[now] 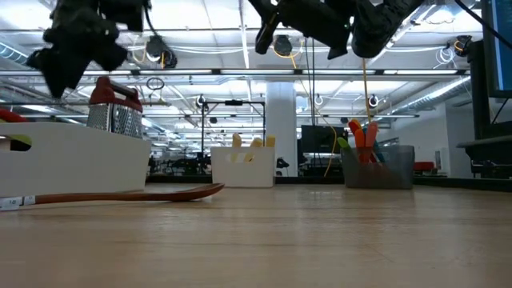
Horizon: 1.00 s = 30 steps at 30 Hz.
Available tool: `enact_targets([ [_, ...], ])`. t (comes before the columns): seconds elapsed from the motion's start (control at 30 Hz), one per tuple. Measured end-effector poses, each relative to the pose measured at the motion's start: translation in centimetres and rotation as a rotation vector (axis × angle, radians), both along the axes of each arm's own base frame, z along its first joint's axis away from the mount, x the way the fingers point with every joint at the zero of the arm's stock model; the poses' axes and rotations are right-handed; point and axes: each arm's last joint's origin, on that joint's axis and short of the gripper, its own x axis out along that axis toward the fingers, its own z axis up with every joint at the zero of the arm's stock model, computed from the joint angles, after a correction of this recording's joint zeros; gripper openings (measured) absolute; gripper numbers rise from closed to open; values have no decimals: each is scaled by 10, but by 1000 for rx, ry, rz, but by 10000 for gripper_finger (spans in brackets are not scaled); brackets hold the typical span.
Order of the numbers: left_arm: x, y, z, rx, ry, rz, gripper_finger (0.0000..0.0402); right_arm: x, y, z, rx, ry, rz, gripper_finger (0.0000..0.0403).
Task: Pick & Place Kitchen Items
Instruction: Put the wooden serving spoon into the bottom white bin
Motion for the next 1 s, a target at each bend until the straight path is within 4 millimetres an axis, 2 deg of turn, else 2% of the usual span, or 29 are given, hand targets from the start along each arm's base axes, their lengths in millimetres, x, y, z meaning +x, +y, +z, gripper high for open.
enact_targets([
  [0.23, -5, -1, 60, 193, -323, 7, 209, -32, -2, 5, -62, -31, -51, 50],
  [0.33, 3, -2, 78, 246, -482, -15, 209, -55, -6, 15, -89, -18, -88, 50],
  [0.47, 23, -8, 89, 286, -664, -80, 209, -84, -7, 21, -144, 94, -143, 50],
  [0.67, 61, -28, 84, 322, -760, -273, 209, -129, -4, 30, -220, 239, -201, 50],
  [1.0, 112, -69, 36, 249, -579, -518, 209, -178, 9, 32, -306, 384, -332, 50],
])
